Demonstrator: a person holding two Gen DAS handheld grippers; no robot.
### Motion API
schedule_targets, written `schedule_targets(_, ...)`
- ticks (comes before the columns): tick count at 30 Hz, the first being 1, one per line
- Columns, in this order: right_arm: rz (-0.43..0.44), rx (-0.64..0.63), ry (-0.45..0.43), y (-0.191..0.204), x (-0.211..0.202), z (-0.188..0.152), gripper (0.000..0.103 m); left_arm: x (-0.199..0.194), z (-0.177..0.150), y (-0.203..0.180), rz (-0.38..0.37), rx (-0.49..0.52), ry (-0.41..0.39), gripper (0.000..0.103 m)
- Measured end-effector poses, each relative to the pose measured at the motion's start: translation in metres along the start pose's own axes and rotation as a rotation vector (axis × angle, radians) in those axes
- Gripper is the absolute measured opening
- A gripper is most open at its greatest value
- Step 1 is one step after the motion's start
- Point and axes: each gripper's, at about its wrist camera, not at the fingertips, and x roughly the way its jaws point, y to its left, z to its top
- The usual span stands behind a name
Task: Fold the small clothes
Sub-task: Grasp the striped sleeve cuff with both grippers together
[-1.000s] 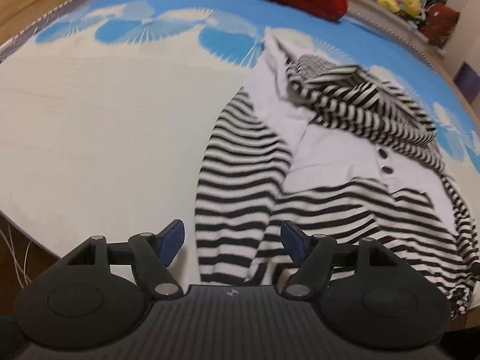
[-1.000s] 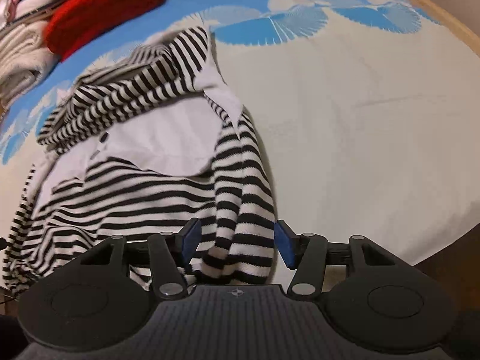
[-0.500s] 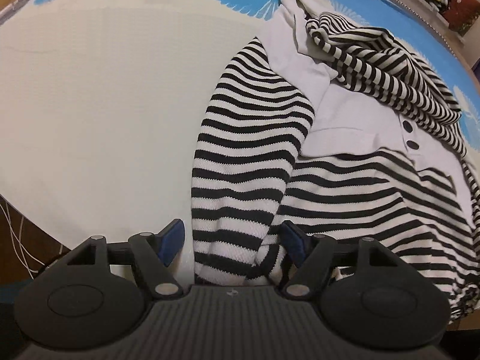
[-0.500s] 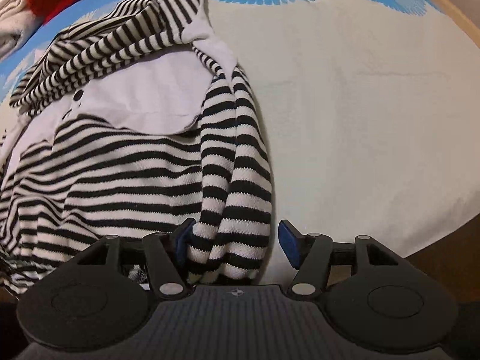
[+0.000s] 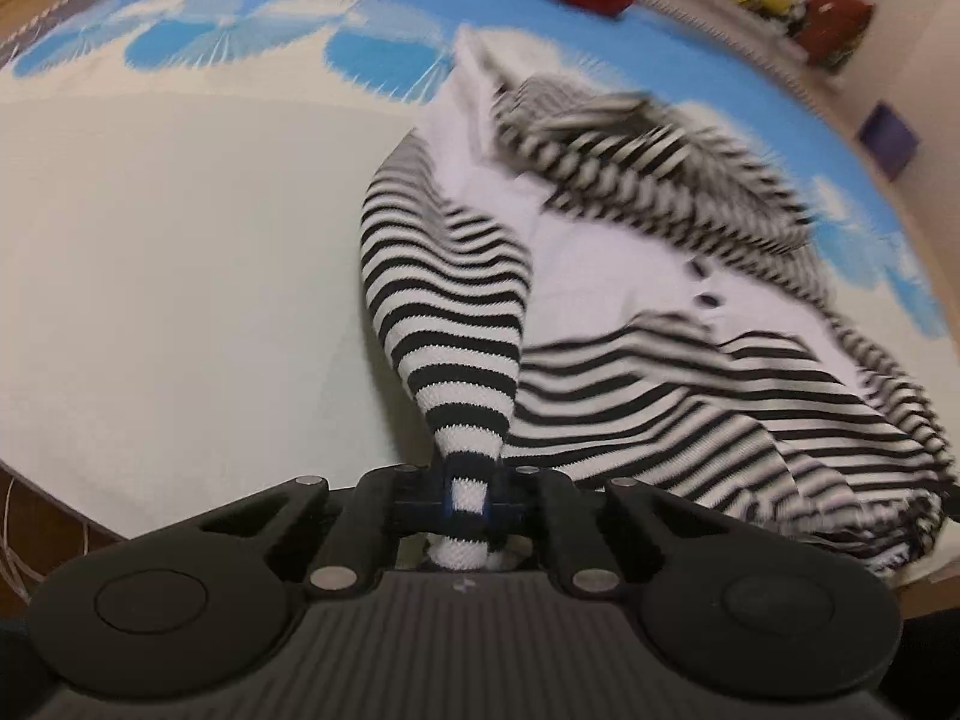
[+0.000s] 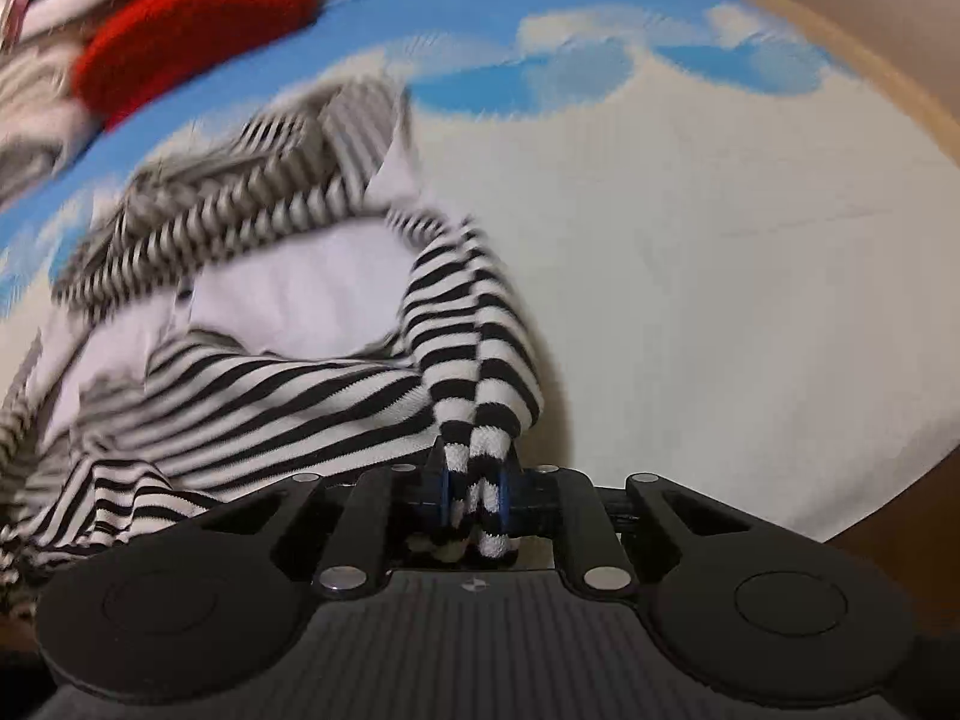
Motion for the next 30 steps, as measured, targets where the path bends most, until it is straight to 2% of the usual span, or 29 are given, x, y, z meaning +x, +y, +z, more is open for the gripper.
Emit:
schedule_targets(2, -0.009, 0.032, 0.033, -0.006, 0.003, 0.0, 0.014, -0.005, -0.002, -0.003, 0.007, 0.027, 0.001, 0.008)
schedule_targets(4, -0.017, 0.036, 0.118, -0.007, 0.018, -0.005, 0.016, 0.008, -0.004, -0.001, 0.05, 0.038, 0.072, 0.01)
schedule_targets(6, -0.017, 0.034, 0.171, -0.005, 0.029, -0.011, 0.018, 0.022, -0.006, 0.008, 0.064, 0.001, 0.15, 0.014)
schedule_targets(8, -0.034, 0.01, 0.178, 0.001, 0.031, -0.013, 0.02, 0.024, -0.005, 0.012, 0.064, -0.02, 0.158, 0.022)
schedule_targets(10, -0.045, 0.01, 0.178, 0.006, 0.029, -0.013, 0.029, 0.023, -0.002, 0.011, 0.066, -0.011, 0.152, 0.035)
schedule_targets(16, -0.074, -0.014, 0.207, 0.008, 0.033, -0.02, 0.043, 0.025, -0.002, 0.01, 0.093, 0.02, 0.168, 0.036)
schedule_targets(30, -0.072, -0.098, 0.212, 0.013, 0.03, -0.027, 0.044, 0.027, -0.005, 0.007, 0.112, 0.036, 0.171, 0.035)
